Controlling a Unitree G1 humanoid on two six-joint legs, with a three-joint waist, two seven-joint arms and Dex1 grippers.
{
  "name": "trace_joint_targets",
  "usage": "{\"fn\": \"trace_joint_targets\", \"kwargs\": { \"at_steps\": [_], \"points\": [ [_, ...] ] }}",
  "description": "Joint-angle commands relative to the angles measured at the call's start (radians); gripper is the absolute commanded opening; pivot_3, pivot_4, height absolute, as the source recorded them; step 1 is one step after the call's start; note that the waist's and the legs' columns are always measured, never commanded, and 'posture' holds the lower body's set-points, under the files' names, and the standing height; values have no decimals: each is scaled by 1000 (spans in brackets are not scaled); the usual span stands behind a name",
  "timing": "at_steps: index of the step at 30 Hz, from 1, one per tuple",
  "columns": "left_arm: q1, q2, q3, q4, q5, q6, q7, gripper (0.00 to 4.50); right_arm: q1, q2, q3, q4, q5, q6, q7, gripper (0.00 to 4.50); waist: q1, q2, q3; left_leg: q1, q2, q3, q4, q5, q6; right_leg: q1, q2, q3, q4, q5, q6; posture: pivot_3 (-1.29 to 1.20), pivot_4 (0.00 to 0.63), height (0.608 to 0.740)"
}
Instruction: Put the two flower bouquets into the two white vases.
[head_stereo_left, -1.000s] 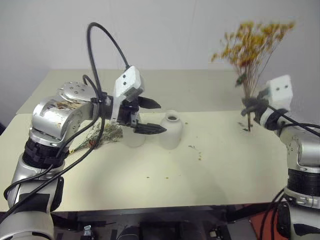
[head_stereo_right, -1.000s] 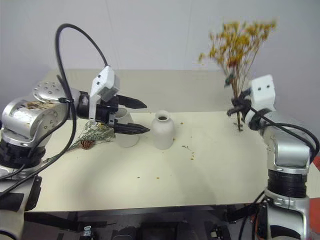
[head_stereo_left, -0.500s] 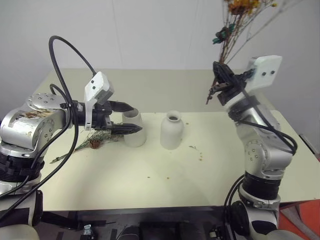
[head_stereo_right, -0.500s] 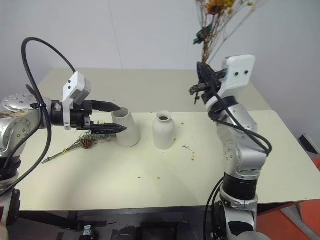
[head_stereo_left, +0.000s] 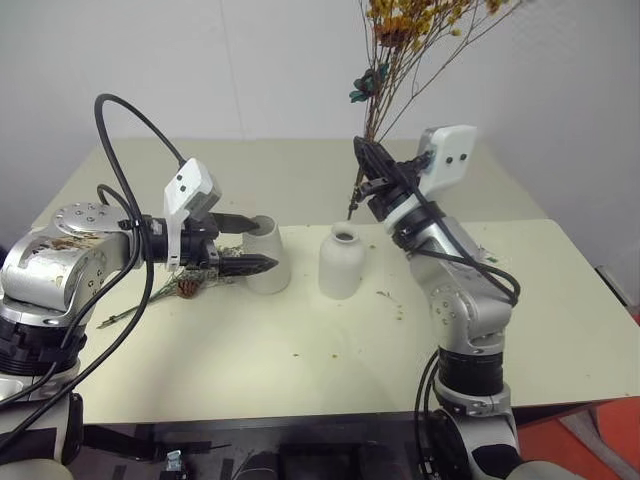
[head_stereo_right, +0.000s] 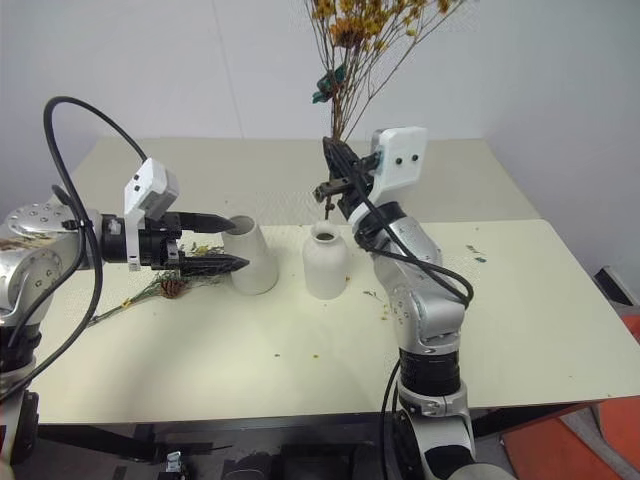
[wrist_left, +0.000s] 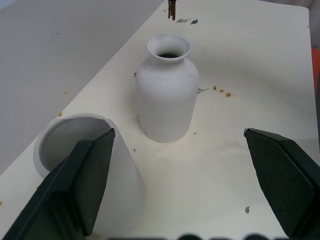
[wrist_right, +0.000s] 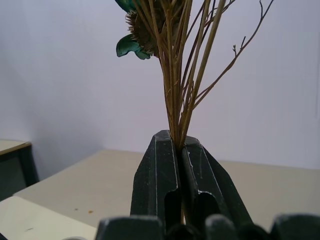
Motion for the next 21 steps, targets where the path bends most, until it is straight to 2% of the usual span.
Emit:
{"fn": "trace_joint_targets", "kwargs": {
  "at_steps": [1,21],
  "points": [
    [-4,16,42,-35,-19,-17,8,4500,2,6,13,0,3,-54,4,30,0,0,0,0,0,0,0,0,0,0,0,0,0,0,0,0,150,740],
    [21,12,82,-58,-55,-34,40,4500,106,11,62,62,-54,-148,-7,30,0,0,0,0,0,0,0,0,0,0,0,0,0,0,0,0,150,740]
  ]
}}
